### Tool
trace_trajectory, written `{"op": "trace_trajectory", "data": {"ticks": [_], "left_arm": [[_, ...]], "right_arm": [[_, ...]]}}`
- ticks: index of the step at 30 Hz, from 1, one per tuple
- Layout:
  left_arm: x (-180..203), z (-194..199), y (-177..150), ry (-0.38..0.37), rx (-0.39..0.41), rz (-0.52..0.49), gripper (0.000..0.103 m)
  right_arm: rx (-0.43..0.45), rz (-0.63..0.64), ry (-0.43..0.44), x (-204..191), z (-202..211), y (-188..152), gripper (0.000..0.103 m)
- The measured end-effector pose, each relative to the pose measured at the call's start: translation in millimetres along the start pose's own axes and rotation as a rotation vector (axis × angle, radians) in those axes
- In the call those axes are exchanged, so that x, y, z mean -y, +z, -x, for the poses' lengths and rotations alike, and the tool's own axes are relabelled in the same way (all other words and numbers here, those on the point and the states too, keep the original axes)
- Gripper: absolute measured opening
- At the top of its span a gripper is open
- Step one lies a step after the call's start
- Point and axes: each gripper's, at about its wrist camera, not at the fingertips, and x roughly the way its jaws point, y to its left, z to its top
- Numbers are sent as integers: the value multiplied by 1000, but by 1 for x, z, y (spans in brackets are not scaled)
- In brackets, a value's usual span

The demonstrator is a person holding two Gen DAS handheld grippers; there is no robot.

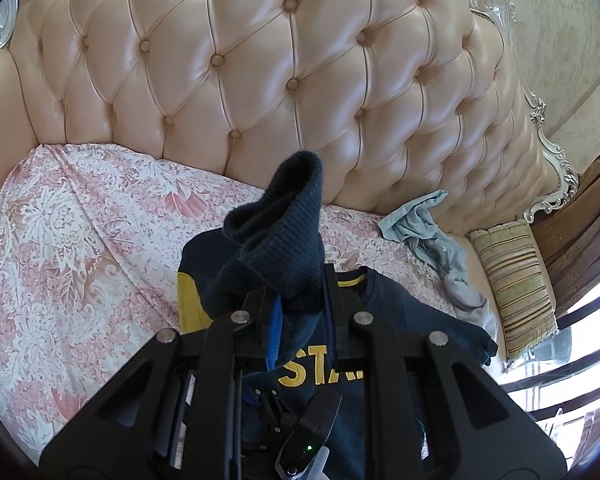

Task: Fold clothes
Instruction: 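Lift the held sleeve with the left tool toward the sweatshirt body, then fold the sleeve across the sweatshirt body with the left tool and lay it down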

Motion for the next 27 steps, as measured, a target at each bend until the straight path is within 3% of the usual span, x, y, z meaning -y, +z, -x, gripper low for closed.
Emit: {"op": "trace_trajectory", "data": {"ticks": [9,13,17,21,25,27], "left_arm": [[3,-2,0,-1,-3,-5,19],[15,-8,-1,2,-3,-30,19],[43,-31,-13,13,-8,-81,19],[92,-73,-44,68,12,-212,19],[145,-141,-106,114,-15,-385,19],[165,-180,-140,138,-45,-467,19]], "right_arm": [[15,-26,0,0,9,1,91],[32,-28,41,2,60,-9,91],[77,47,17,22,134,-24,91],[194,65,-40,85,215,3,91],[292,0,45,164,289,39,91],[371,-70,93,202,326,48,96]]}}
